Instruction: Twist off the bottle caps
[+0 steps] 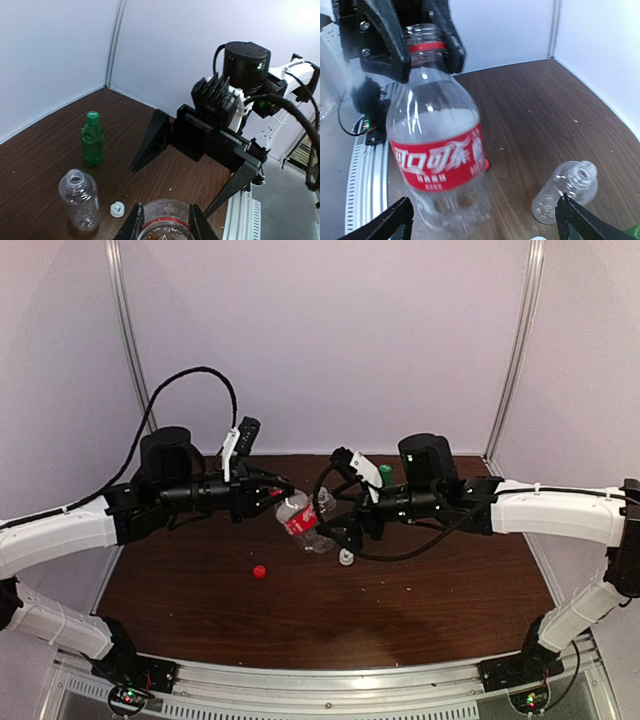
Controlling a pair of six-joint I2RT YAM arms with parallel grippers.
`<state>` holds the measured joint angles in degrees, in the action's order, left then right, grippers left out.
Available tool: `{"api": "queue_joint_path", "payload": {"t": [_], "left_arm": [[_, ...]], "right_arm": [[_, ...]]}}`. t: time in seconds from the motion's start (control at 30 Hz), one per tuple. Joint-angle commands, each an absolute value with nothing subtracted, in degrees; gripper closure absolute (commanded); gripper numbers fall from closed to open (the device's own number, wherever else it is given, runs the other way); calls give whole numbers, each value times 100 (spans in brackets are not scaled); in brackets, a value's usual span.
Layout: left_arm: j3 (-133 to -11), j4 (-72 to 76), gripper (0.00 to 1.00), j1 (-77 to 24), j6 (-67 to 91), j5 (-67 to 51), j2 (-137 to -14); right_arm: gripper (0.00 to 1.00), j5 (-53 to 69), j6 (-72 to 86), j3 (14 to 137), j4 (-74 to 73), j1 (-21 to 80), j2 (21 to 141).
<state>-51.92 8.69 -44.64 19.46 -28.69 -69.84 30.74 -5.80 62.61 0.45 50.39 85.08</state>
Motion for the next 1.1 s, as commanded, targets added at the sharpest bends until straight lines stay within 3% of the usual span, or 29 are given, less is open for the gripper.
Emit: {"api": "queue_joint_path", "payload": {"t": [0.0, 0.13, 0.27, 0.63, 1.07], "left_arm": [[-5460, -251, 100, -4371, 1487, -1188, -6648], [-5493, -564, 100, -4284, 1368, 143, -6615], [-5495, -515, 100, -4134, 1344, 717, -6858], [-5637, -31, 100, -3973, 1296, 1066, -8182], [-5397, 470, 95, -3964, 1347, 1134, -8807]], "right_arm": [[0, 1896, -394, 6205, -203, 4749, 8165], [0, 1070, -113, 6292, -256, 4503, 8121], [0, 553, 209, 6556, -485, 4197, 8271], [0, -35, 432, 7170, -803, 3603, 9009], [1, -123, 383, 7325, -800, 3447, 9512]]}}
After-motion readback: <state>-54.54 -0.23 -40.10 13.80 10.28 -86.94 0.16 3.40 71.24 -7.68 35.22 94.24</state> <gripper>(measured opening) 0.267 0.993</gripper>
